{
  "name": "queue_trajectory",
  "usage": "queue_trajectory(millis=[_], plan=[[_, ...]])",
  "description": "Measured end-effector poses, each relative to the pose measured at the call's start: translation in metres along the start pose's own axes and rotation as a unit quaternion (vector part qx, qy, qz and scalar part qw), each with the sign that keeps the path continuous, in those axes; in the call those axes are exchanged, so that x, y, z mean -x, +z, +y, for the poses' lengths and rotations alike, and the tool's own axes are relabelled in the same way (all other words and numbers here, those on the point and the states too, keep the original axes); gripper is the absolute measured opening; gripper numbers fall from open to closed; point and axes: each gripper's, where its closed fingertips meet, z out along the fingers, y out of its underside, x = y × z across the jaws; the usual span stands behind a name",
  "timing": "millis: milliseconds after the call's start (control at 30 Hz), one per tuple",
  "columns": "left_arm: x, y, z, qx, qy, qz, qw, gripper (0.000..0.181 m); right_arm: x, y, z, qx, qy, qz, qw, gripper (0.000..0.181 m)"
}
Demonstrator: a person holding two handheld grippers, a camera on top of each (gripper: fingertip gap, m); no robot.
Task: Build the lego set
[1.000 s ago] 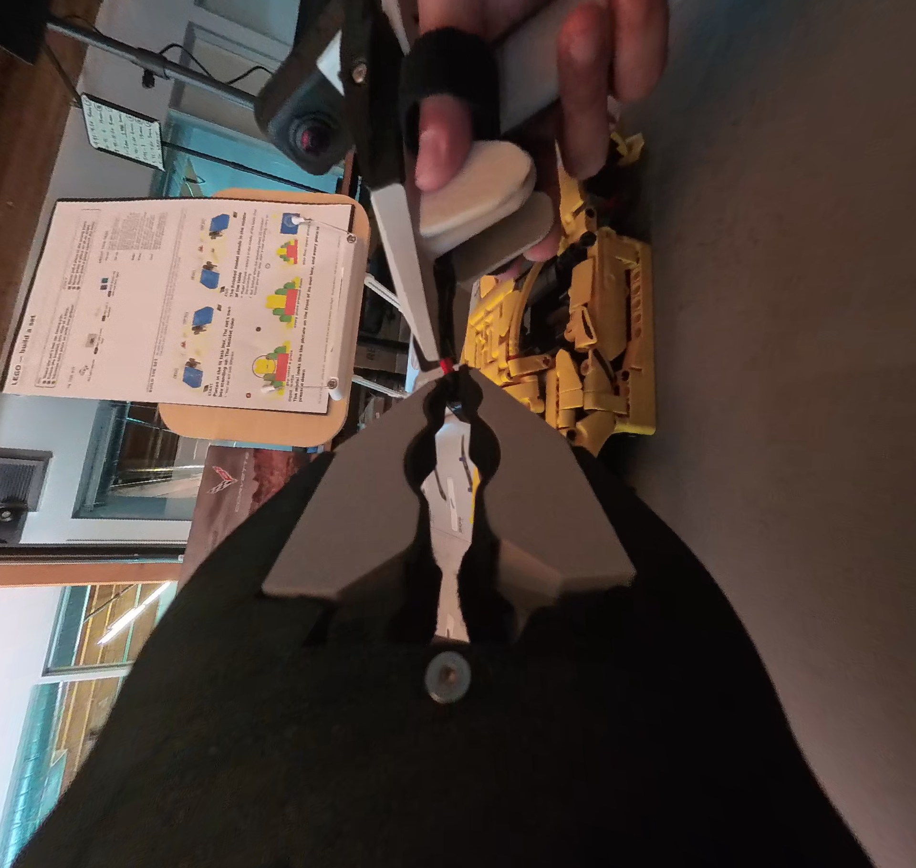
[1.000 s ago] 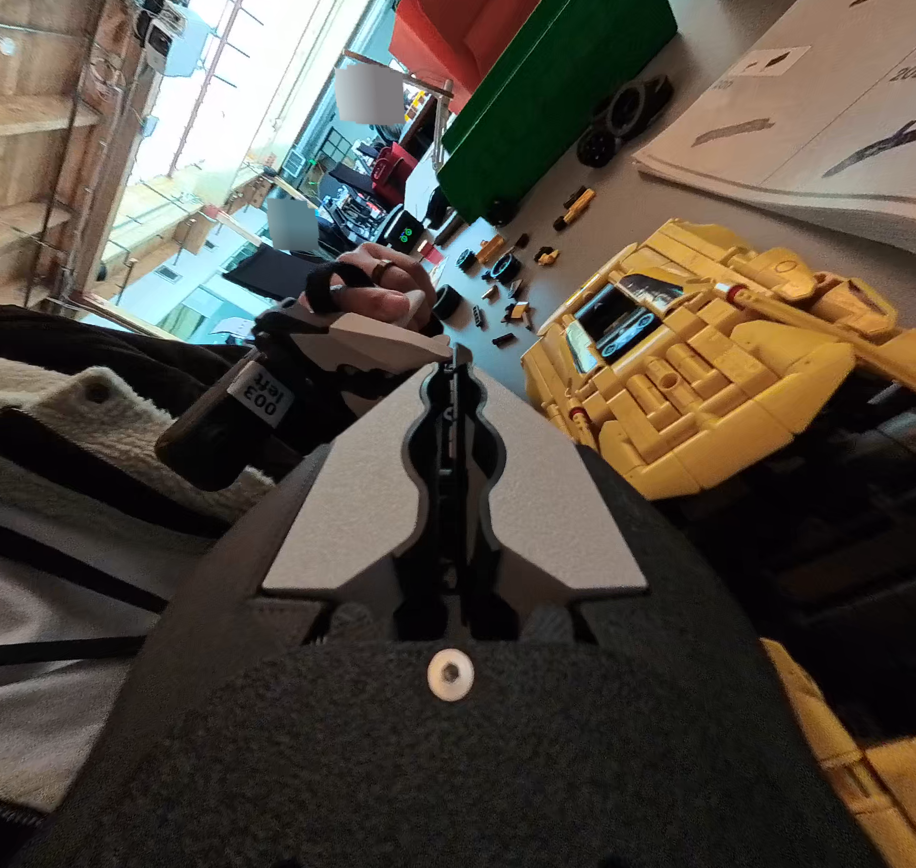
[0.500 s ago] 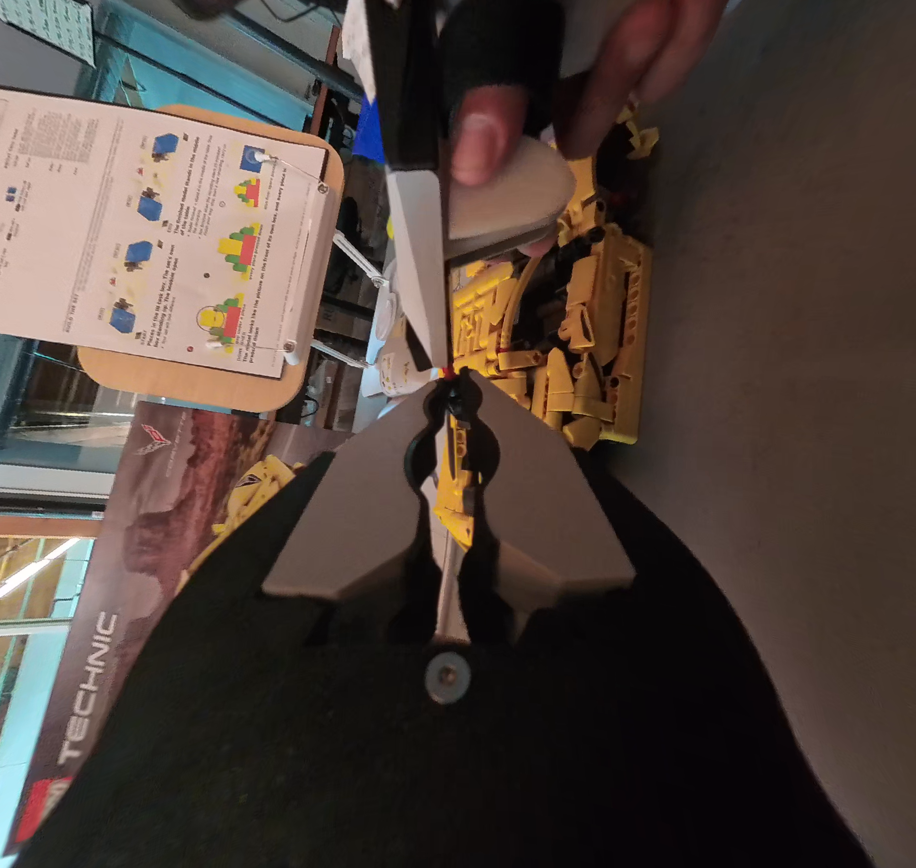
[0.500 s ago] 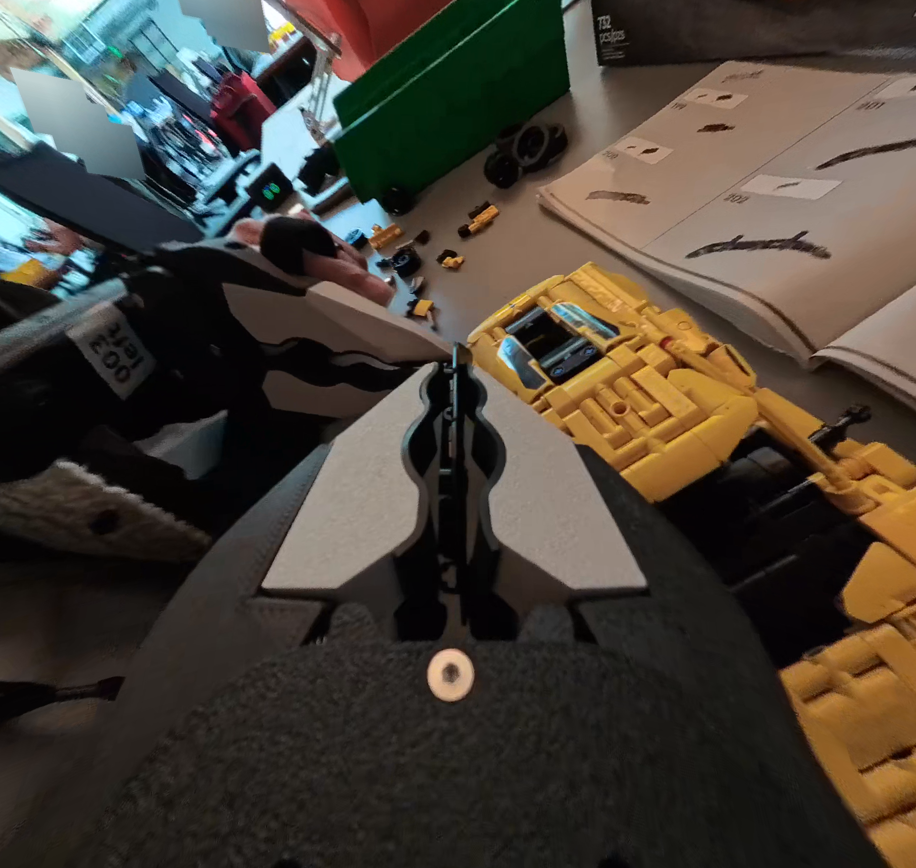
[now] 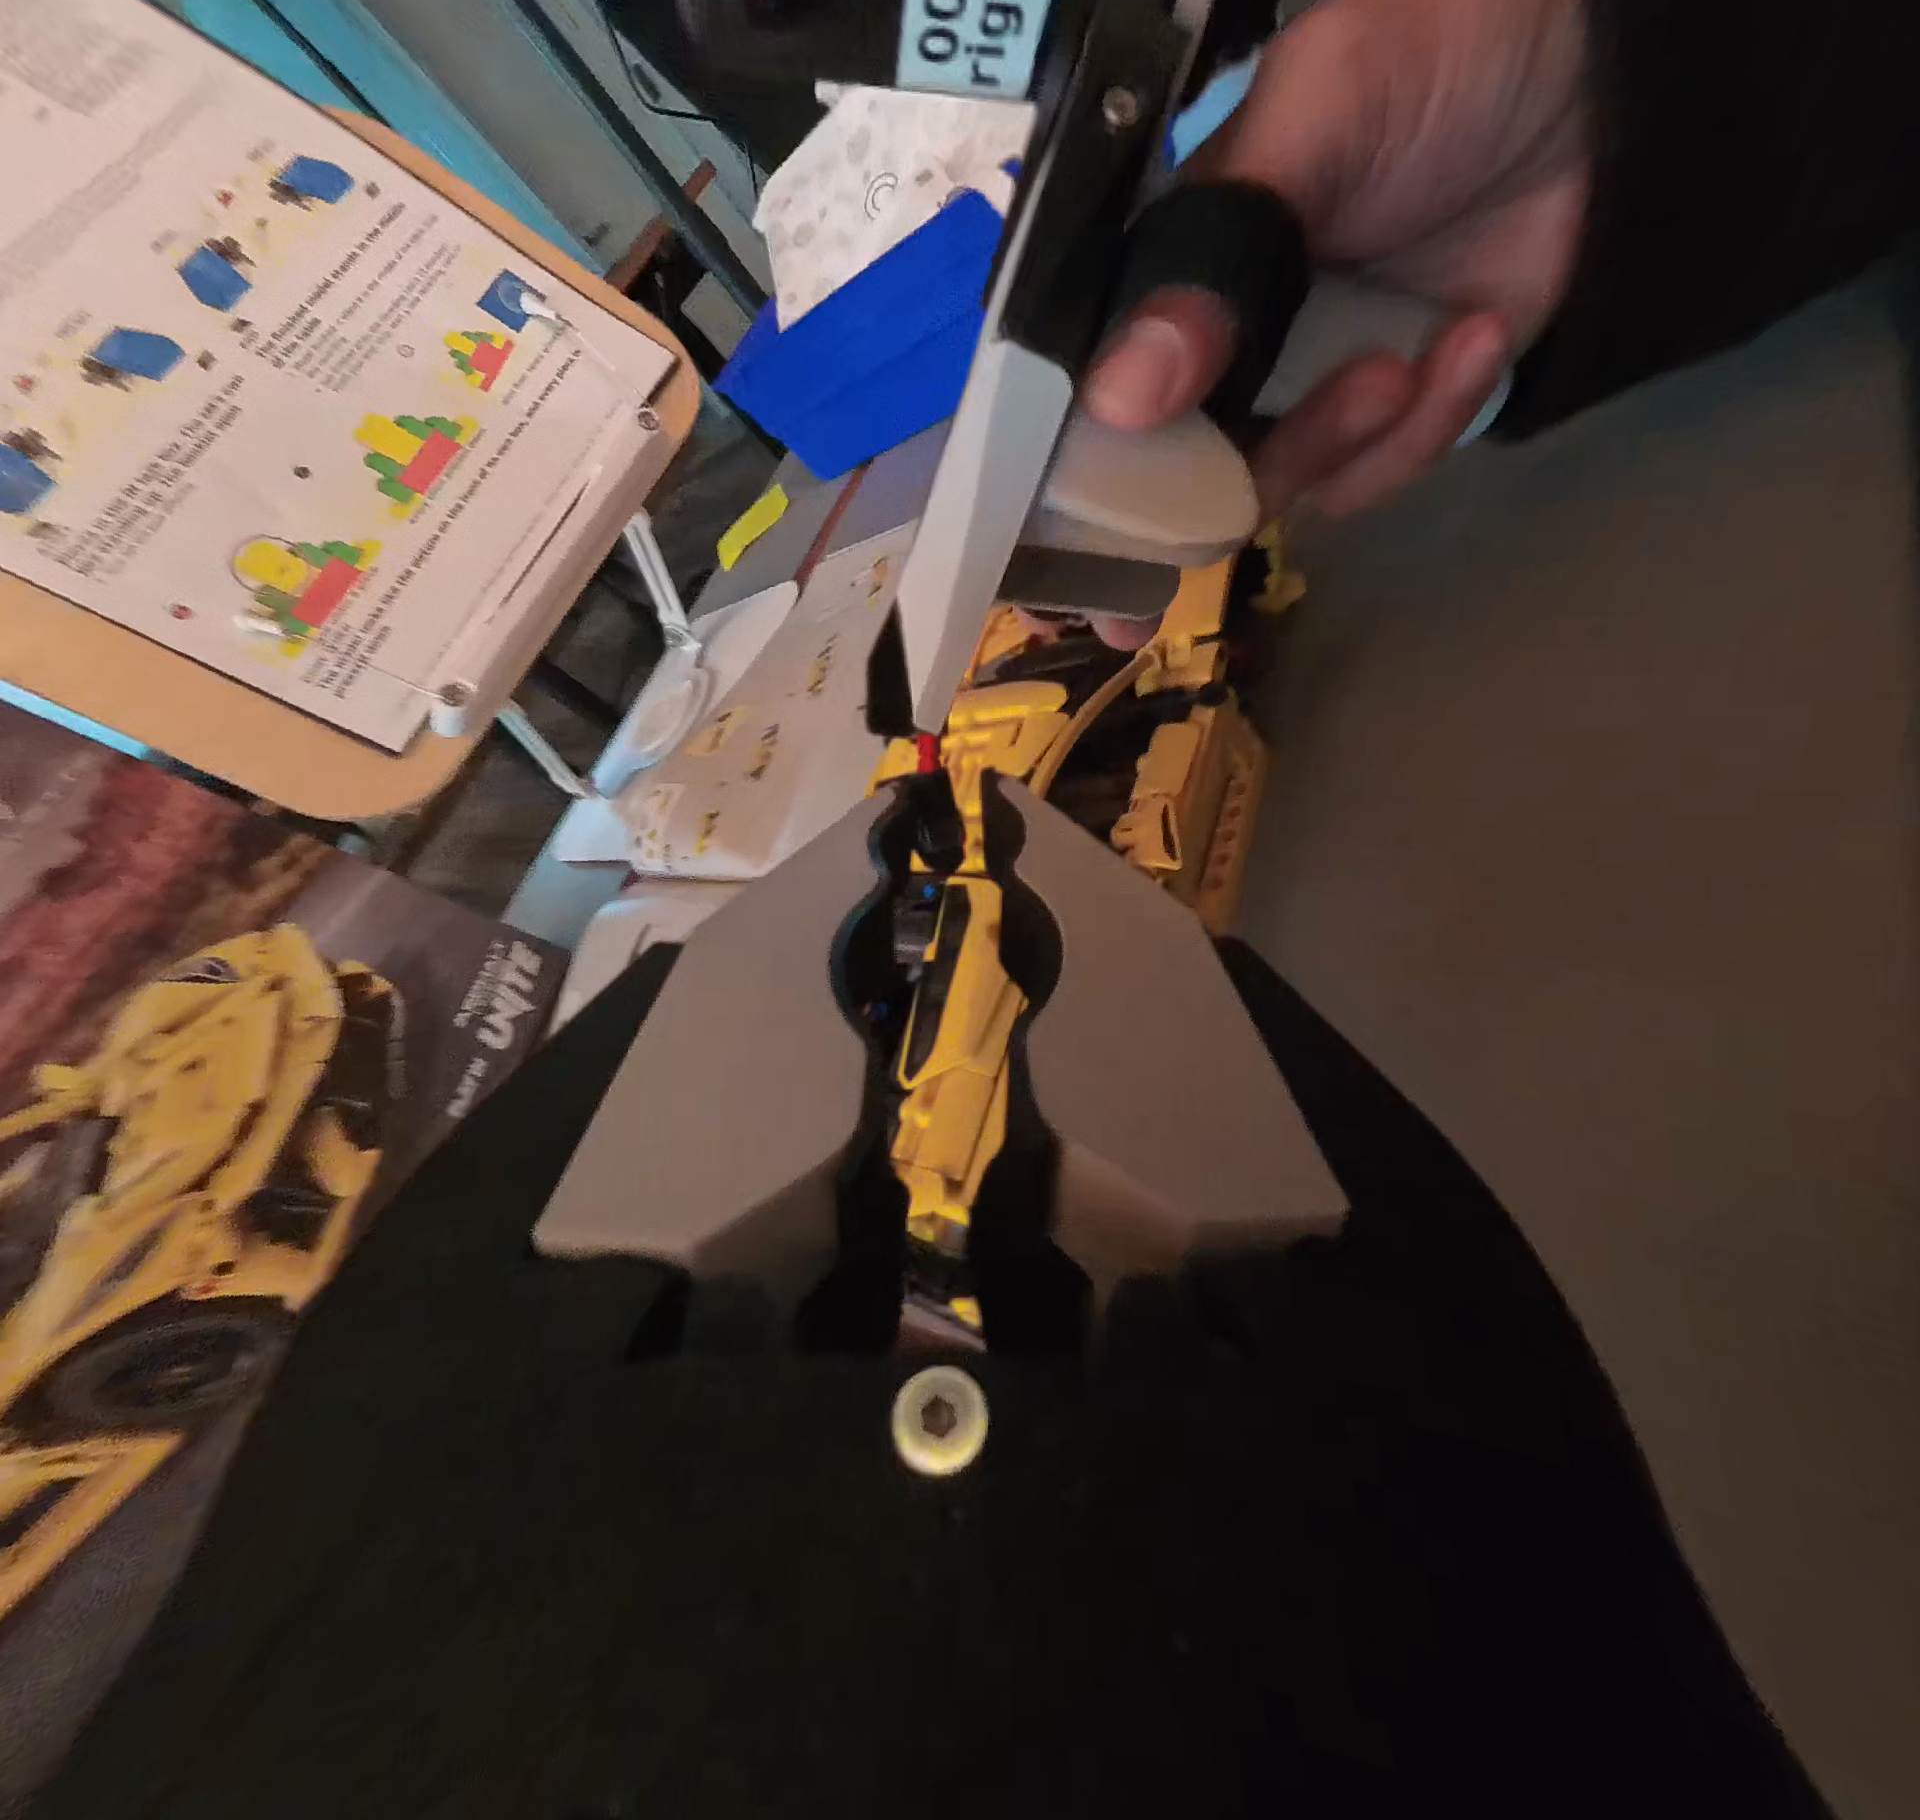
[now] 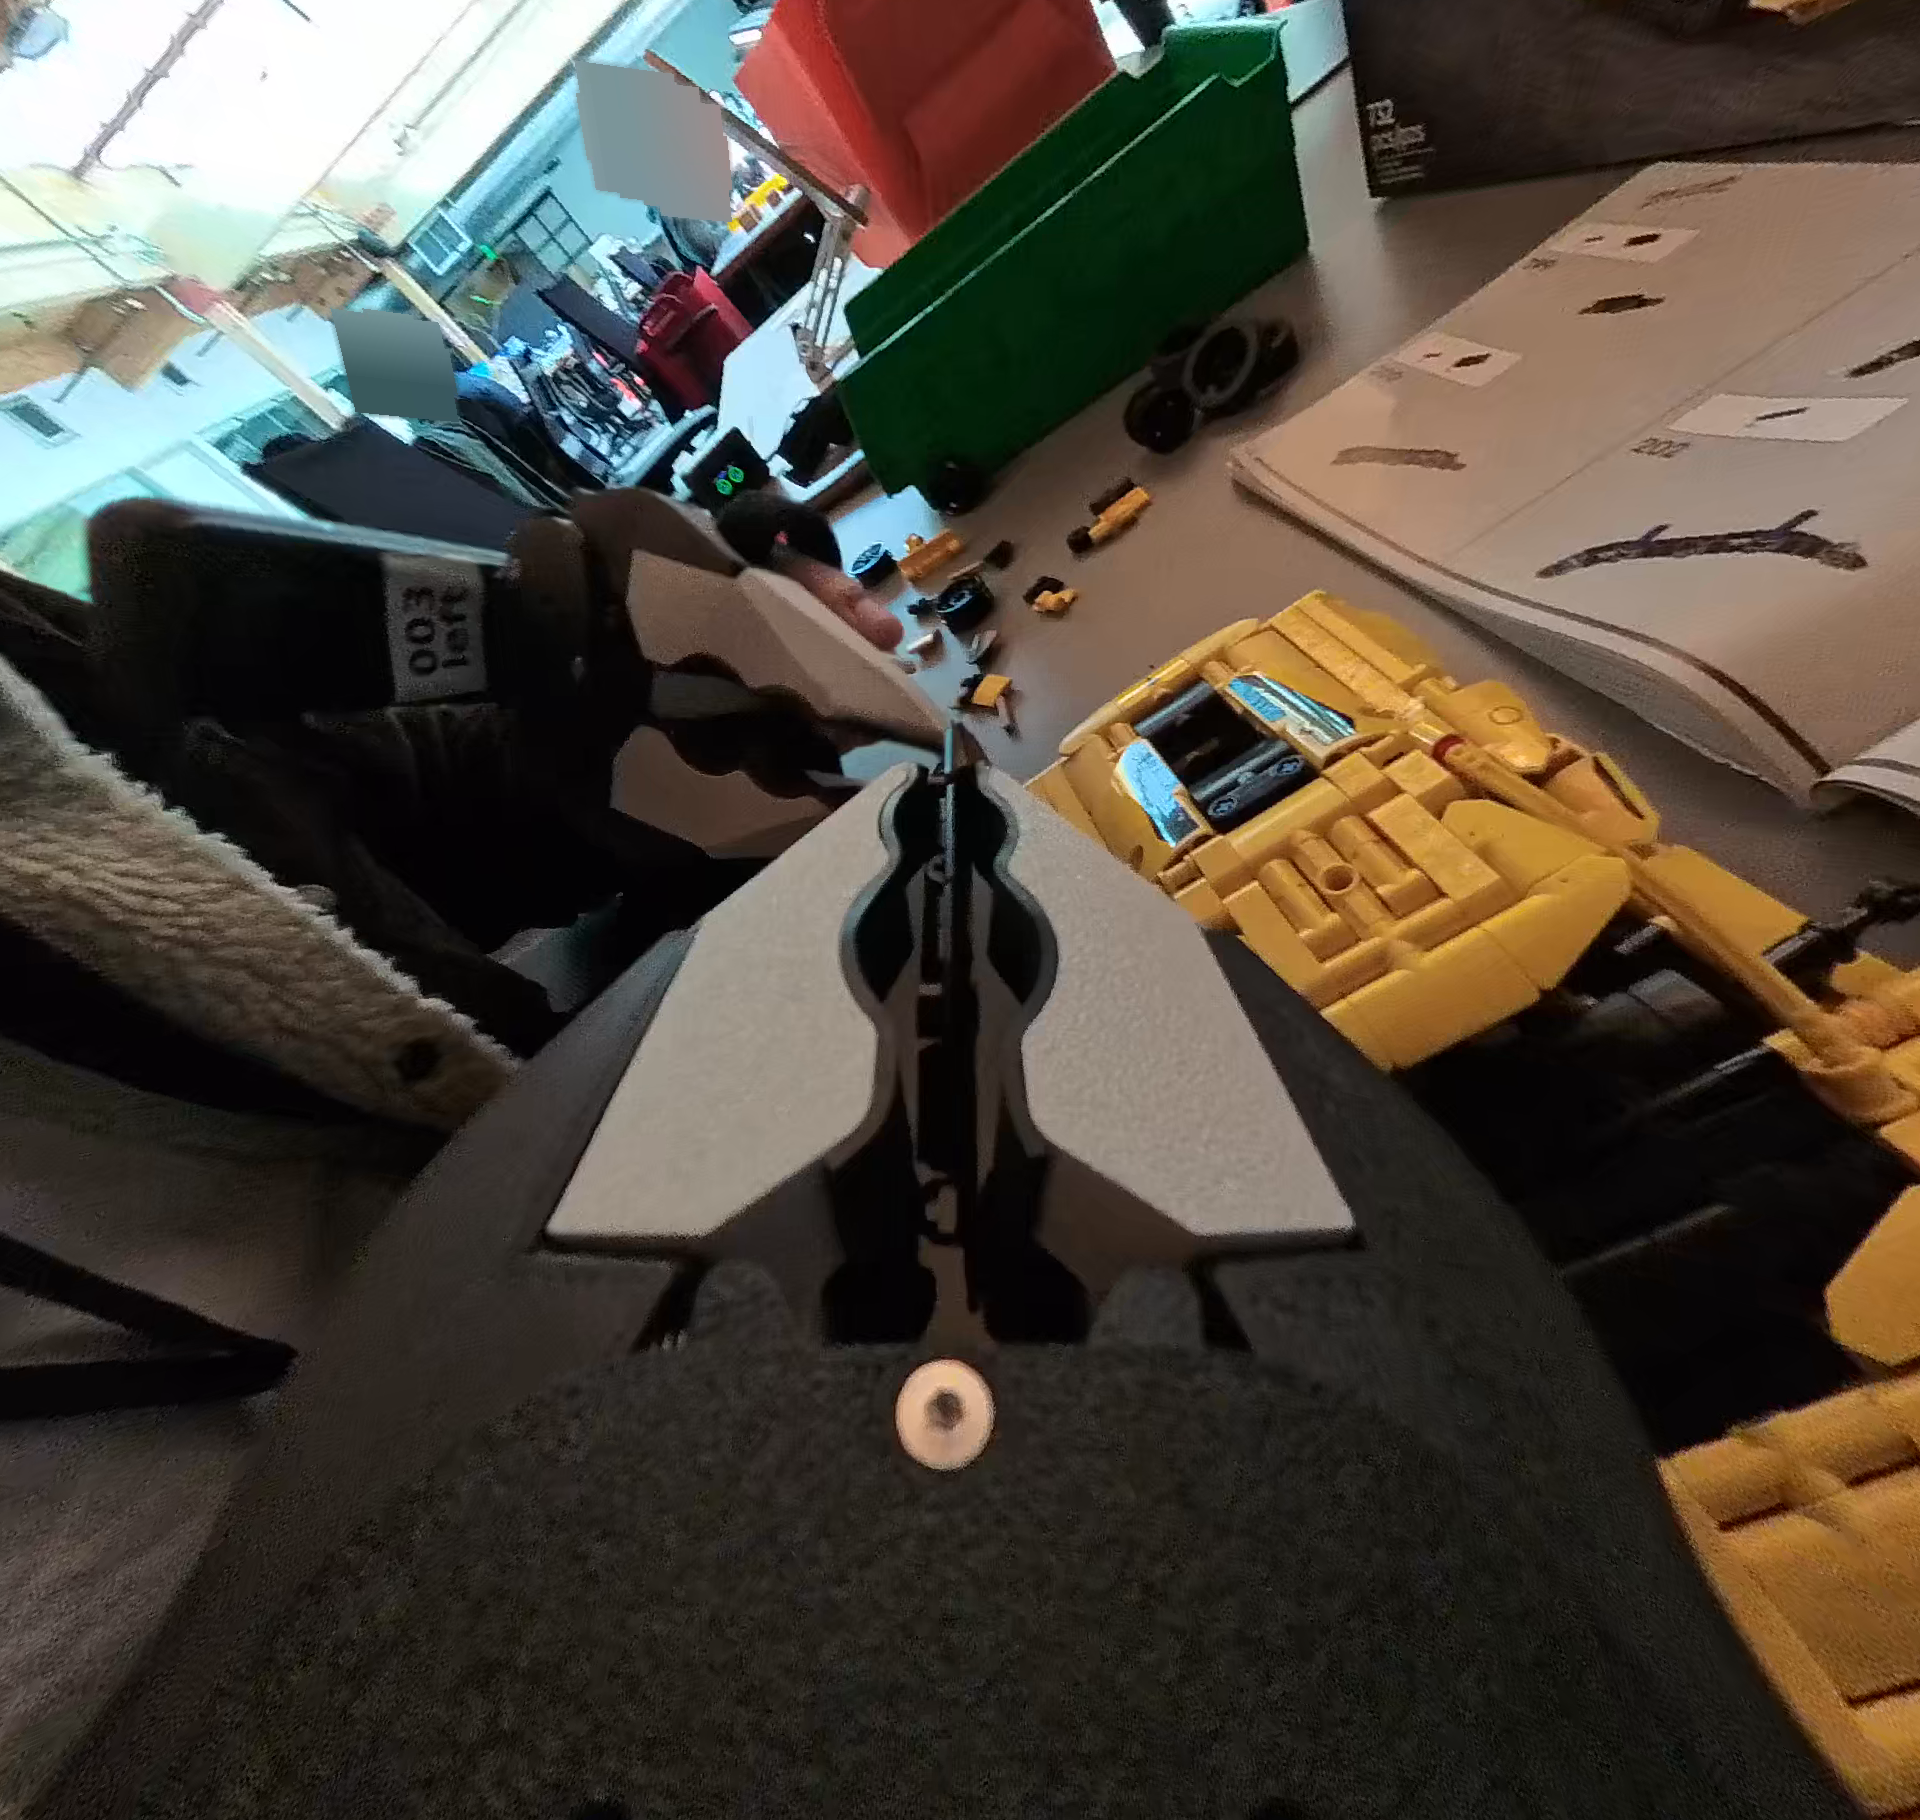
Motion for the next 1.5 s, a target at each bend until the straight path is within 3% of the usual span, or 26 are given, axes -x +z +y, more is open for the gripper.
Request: queue_trajectory(millis=[167,233,333,467,667,767,1067,1367,1500], plan=[[0.001,-0.014,-0.008,-0.058,-0.162,0.056,0.983,0.021,0.008,-0.003,-0.004,-0.014,0.025,-0.043,0.999,0.007],[0.001,-0.016,0.001,-0.057,-0.233,0.088,0.967,0.027,0.012,-0.004,-0.006,-0.019,0.033,-0.058,0.998,0.007],[-0.002,-0.024,0.018,-0.04,-0.276,0.118,0.953,0.027,0.002,-0.005,-0.002,-0.004,0.009,-0.022,1.0,0.007],[-0.02,-0.047,0.043,0.018,-0.271,0.149,0.951,0.027,-0.003,-0.007,0.0,-0.003,0.012,-0.015,1.0,0.007],[-0.081,-0.081,0.064,0.117,-0.251,0.274,0.921,0.028,-0.004,-0.001,0.005,0.002,0.024,-0.023,0.999,0.007],[-0.092,-0.081,0.07,0.135,-0.217,0.276,0.926,0.029,-0.003,0.001,0.007,0.006,0.024,-0.026,0.999,0.007],[-0.116,-0.073,0.07,0.18,-0.211,0.326,0.904,0.024,-0.002,0.002,0.009,0.011,0.025,-0.031,0.999,0.007],[-0.107,-0.059,0.082,0.204,-0.202,0.301,0.909,0.023,0.001,0.002,0.009,0.011,0.025,-0.036,0.999,0.007],[-0.097,-0.045,0.085,0.206,-0.179,0.264,0.925,0.021,0.002,0.002,0.009,0.011,0.027,-0.039,0.999,0.006]])
